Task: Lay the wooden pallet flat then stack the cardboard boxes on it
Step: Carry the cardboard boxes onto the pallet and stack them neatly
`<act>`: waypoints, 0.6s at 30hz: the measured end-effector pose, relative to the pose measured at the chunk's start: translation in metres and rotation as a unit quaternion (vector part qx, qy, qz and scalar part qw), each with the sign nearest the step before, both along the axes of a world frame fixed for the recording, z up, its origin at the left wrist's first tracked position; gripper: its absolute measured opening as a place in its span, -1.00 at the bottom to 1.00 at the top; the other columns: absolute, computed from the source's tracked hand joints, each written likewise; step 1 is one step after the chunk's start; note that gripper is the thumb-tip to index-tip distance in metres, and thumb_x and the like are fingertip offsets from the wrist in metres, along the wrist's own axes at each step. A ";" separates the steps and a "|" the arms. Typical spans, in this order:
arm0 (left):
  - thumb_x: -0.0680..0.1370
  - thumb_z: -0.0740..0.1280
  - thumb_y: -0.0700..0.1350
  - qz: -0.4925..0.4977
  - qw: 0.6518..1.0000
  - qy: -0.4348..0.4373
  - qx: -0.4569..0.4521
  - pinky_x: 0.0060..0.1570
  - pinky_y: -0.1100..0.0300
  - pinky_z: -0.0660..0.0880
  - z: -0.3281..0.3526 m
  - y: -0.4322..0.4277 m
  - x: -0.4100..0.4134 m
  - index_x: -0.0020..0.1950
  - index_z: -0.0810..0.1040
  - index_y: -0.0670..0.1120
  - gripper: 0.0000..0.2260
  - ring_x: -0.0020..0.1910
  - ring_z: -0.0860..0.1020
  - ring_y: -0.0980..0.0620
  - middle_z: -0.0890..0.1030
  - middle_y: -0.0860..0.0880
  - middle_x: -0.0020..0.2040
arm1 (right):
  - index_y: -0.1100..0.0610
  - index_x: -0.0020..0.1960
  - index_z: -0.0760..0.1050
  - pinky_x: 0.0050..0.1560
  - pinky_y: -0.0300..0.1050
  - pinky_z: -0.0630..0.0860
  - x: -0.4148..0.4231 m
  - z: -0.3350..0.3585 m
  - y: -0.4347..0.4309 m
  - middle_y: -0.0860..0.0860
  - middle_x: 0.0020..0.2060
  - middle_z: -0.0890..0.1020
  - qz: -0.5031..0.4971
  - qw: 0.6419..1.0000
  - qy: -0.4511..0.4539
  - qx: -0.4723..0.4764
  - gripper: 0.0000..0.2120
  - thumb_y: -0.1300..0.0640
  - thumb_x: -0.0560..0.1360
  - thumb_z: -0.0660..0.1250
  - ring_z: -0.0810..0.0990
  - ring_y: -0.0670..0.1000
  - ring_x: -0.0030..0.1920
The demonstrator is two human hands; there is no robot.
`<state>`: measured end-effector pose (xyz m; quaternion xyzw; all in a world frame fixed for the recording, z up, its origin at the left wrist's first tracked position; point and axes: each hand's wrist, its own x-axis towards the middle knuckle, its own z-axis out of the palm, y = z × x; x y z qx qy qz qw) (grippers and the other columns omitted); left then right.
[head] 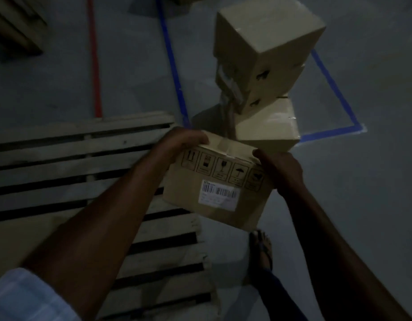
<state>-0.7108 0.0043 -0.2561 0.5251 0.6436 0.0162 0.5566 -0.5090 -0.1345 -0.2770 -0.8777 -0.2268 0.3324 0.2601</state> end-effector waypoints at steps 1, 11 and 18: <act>0.52 0.44 0.02 0.024 1.000 0.012 -0.004 -0.06 0.07 0.59 -0.002 -0.003 -0.026 0.05 0.60 -0.10 -0.77 -0.08 0.66 -0.05 0.70 -0.10 -0.09 | 0.05 -0.01 0.56 0.00 0.04 0.64 -0.021 -0.002 0.006 0.02 -0.11 0.64 0.018 1.000 0.019 0.006 -0.58 -0.28 0.39 0.45 0.64 0.09 -0.11; 0.30 0.69 -0.06 0.238 0.965 -0.044 0.099 -0.08 0.23 0.56 -0.054 -0.084 -0.267 0.35 0.46 -0.12 -0.30 0.01 0.60 0.03 0.61 -0.01 0.16 | 0.02 0.29 0.50 -0.03 -0.04 0.68 -0.219 -0.056 0.023 -0.01 0.11 0.66 0.223 0.952 0.180 0.110 -0.52 -0.07 0.44 0.53 0.69 -0.05 0.01; 0.65 0.07 0.29 0.477 0.818 -0.320 -0.015 -0.04 -0.01 0.59 -0.058 -0.121 -0.330 0.02 0.63 -0.10 -0.46 0.03 0.63 -0.26 0.66 -0.19 -0.02 | 0.00 0.37 0.48 0.39 0.17 0.39 -0.223 -0.057 -0.013 0.05 0.35 0.58 0.064 0.849 0.513 0.112 -0.41 -0.35 0.50 0.28 0.53 0.10 0.34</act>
